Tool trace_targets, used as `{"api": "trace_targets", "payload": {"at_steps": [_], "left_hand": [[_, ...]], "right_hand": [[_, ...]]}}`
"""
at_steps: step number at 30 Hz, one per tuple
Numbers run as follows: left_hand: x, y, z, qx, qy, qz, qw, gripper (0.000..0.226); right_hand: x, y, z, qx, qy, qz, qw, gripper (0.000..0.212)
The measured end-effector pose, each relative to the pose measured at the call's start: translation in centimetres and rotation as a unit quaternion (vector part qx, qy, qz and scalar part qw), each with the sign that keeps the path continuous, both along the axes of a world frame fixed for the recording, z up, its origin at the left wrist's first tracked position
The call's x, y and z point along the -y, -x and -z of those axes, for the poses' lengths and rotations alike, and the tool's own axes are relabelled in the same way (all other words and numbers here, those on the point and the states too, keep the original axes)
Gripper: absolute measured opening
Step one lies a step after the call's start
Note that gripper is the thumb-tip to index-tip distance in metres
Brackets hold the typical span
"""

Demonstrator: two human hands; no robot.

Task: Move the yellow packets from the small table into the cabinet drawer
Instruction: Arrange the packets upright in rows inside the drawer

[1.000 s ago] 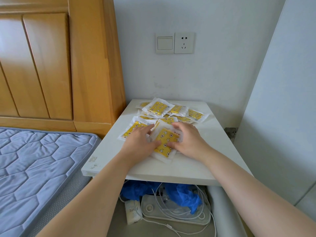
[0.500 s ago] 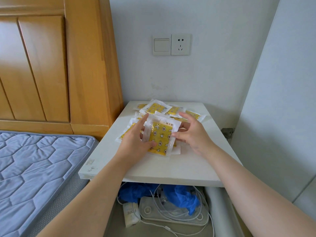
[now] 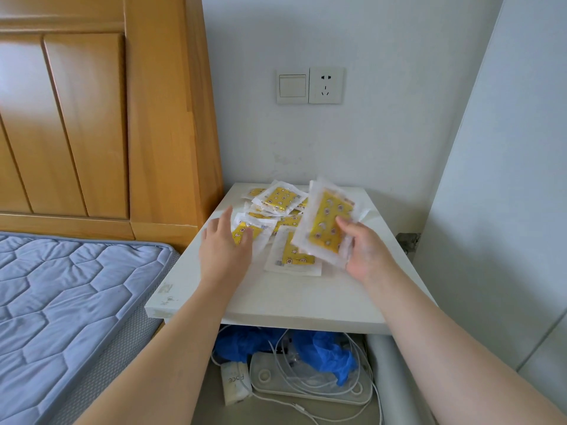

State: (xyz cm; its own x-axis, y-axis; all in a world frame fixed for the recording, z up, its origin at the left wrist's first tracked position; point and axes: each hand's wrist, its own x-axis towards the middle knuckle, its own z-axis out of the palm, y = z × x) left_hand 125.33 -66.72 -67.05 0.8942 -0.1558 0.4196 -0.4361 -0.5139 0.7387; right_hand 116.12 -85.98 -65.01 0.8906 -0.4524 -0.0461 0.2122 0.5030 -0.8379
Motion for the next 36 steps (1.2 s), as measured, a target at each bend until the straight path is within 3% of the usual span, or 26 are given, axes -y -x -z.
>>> {"api": "trace_targets", "payload": {"at_steps": [5,10,15,20,25,28,30,34,36], "left_hand": [[0.6,-0.6,0.5,-0.041,-0.264,-0.038,0.963,0.050],[0.9,-0.6,0.6,-0.042,-0.316,-0.056,0.946,0.059],[0.7,-0.5,0.4,-0.078,-0.227,-0.079,0.967,0.076],[0.8,-0.9,0.2,-0.079,-0.228,-0.073,0.968,0.080],[-0.3,-0.5,-0.2,-0.089,0.010,-0.041,0.995,0.086],[-1.1,-0.3,-0.2,-0.115,0.201,-0.047,0.972,0.074],[-1.1,0.5,-0.6,-0.113,0.276,-0.028,0.954,0.060],[1.4,3.2,-1.6,-0.075,0.242,0.015,0.967,0.044],[3.2,4.3,-1.7,-0.058,0.168,0.013,0.984,0.036]], "right_hand": [[0.6,0.8,-0.3,0.013,-0.117,0.009,0.993,0.023],[0.3,1.1,-0.6,0.018,-0.140,0.014,0.990,0.020],[0.3,1.2,-0.3,0.026,-0.118,-0.002,0.993,0.014],[0.0,1.2,-0.4,0.033,-0.101,-0.030,0.994,0.014],[0.2,1.2,-0.5,0.072,-0.118,-0.021,0.990,0.014],[0.4,1.4,-0.6,0.099,-0.146,-0.005,0.984,0.014],[0.4,1.5,-0.6,0.105,-0.156,-0.003,0.982,0.014],[0.5,1.5,-0.6,0.105,-0.167,0.000,0.980,0.015],[0.7,1.6,-0.5,0.103,-0.167,0.004,0.981,0.016]]}}
